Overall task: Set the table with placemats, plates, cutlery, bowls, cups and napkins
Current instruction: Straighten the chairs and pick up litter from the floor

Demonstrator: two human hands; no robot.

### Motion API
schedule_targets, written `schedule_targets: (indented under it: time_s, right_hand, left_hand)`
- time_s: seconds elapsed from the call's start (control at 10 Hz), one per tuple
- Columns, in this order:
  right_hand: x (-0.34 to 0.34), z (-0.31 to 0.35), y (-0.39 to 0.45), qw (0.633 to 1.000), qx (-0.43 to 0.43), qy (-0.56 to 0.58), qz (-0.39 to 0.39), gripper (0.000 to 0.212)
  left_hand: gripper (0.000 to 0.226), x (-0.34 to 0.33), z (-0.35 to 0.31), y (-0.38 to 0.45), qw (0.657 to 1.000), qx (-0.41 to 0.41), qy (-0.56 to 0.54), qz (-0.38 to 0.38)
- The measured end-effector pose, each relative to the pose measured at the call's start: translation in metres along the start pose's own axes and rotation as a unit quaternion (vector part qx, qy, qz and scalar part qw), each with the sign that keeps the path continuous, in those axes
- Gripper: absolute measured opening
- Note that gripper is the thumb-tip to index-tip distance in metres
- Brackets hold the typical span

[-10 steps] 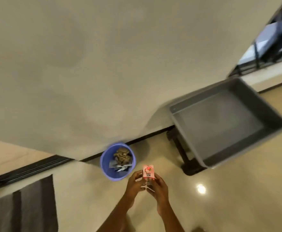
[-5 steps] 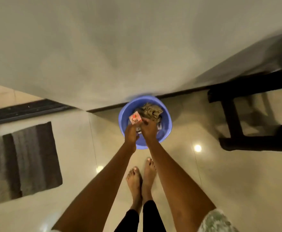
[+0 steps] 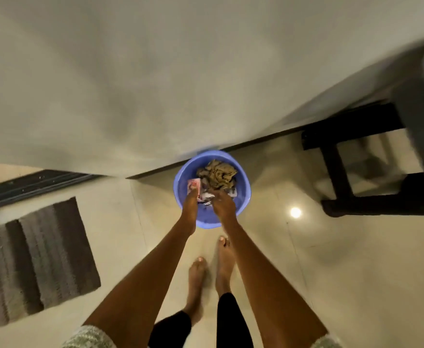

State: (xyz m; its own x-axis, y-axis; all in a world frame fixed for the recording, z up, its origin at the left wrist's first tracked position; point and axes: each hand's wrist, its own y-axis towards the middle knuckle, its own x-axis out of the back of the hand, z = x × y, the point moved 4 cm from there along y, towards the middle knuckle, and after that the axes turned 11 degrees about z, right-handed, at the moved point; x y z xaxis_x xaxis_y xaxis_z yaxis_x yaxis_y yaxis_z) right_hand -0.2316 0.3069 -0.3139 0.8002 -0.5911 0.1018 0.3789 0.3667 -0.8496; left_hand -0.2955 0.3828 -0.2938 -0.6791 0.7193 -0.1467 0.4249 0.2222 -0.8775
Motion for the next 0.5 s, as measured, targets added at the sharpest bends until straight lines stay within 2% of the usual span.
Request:
schedule_targets:
  time_s: [0.1,0.2,0.3,0.4,0.5]
  right_hand:
    - [0.015,-0.009,-0.051,0.999,-0.011,0.043,-0.002,0.03]
    - [0.019,-0.032,-0.101,0.991,-0.026,0.121,-0.057,0.02]
    - [0.021,-0.048,-0.154,0.966,-0.014,0.233,-0.115,0.021]
    - [0.002,-0.08,-0.2,0.923,0.002,0.34,-0.182,0.024]
    - [-0.043,-0.115,-0.251,0.867,0.028,0.434,-0.243,0.017]
  left_hand:
    - [0.038,-0.025,-0.005,-0.034,0.997,0.02,0.065,0.026]
    - [0.018,-0.041,-0.004,-0.066,0.981,0.04,0.172,0.084]
    - [0.02,-0.058,0.002,-0.103,0.956,0.051,0.257,0.134]
    - [0.016,-0.061,0.021,-0.145,0.922,0.032,0.323,0.208]
    - [0.013,-0.052,0.052,-0.2,0.912,0.024,0.322,0.255]
